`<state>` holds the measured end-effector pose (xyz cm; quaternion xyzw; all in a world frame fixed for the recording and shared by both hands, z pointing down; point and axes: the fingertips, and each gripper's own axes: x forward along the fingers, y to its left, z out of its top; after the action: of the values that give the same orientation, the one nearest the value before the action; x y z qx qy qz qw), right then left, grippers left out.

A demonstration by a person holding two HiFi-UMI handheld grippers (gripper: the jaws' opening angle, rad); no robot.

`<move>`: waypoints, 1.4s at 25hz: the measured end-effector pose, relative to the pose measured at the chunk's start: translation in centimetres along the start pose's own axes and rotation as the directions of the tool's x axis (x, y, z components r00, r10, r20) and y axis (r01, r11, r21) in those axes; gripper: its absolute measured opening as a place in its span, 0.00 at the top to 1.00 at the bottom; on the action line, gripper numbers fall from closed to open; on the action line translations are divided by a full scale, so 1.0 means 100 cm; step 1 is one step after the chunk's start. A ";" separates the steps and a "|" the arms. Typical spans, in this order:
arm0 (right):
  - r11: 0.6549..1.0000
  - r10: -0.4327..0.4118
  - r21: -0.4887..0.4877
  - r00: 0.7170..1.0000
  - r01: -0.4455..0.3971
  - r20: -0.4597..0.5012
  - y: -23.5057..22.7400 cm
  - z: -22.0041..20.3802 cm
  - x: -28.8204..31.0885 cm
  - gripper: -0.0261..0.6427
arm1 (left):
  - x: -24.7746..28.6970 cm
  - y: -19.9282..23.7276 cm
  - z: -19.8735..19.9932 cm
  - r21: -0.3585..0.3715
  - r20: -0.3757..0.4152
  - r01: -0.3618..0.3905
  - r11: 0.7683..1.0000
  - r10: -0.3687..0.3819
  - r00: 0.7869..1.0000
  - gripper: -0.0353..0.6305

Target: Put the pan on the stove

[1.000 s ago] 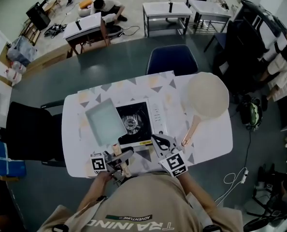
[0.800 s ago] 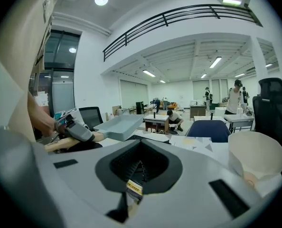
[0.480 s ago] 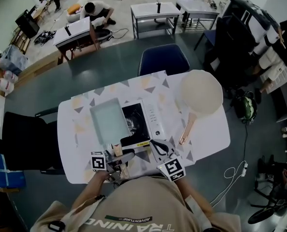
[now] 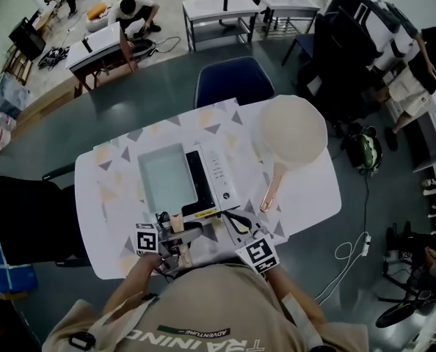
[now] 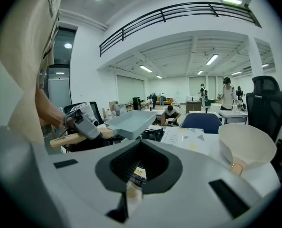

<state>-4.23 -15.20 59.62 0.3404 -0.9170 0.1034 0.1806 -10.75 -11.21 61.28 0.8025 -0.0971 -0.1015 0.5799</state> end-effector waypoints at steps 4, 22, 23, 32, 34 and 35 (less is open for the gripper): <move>1.000 -0.009 0.002 1.000 0.009 -0.010 -0.007 -0.004 -0.008 0.96 | 0.008 0.007 -0.003 0.000 -0.016 0.008 1.000 -0.008 1.000 0.75; 0.999 0.042 -0.022 0.999 -0.042 -0.009 -0.016 0.001 0.005 0.96 | 0.023 0.021 -0.017 -0.053 -0.013 0.011 0.999 -0.011 1.000 0.75; 0.999 0.044 -0.022 0.999 -0.044 -0.009 -0.017 0.001 0.006 0.96 | 0.023 0.024 -0.017 -0.055 -0.014 0.005 0.998 -0.006 1.000 0.75; 0.998 0.058 -0.027 0.998 -0.058 0.007 -0.013 0.008 0.013 0.96 | 0.026 0.029 -0.020 -0.096 0.012 0.004 0.995 -0.003 1.000 0.79; 0.998 0.059 -0.030 0.998 -0.059 0.010 -0.013 0.008 0.014 0.96 | 0.027 0.029 -0.020 -0.099 0.013 0.015 0.995 -0.014 1.000 0.79; 0.998 0.059 -0.030 0.998 -0.058 0.012 -0.012 0.008 0.014 0.96 | 0.027 0.028 -0.019 -0.101 0.014 0.021 0.995 -0.020 1.000 0.79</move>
<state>-4.59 -17.19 59.51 0.3113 -0.9291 0.0929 0.1768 -7.75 -11.05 64.44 0.7725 -0.0873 -0.1175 0.6179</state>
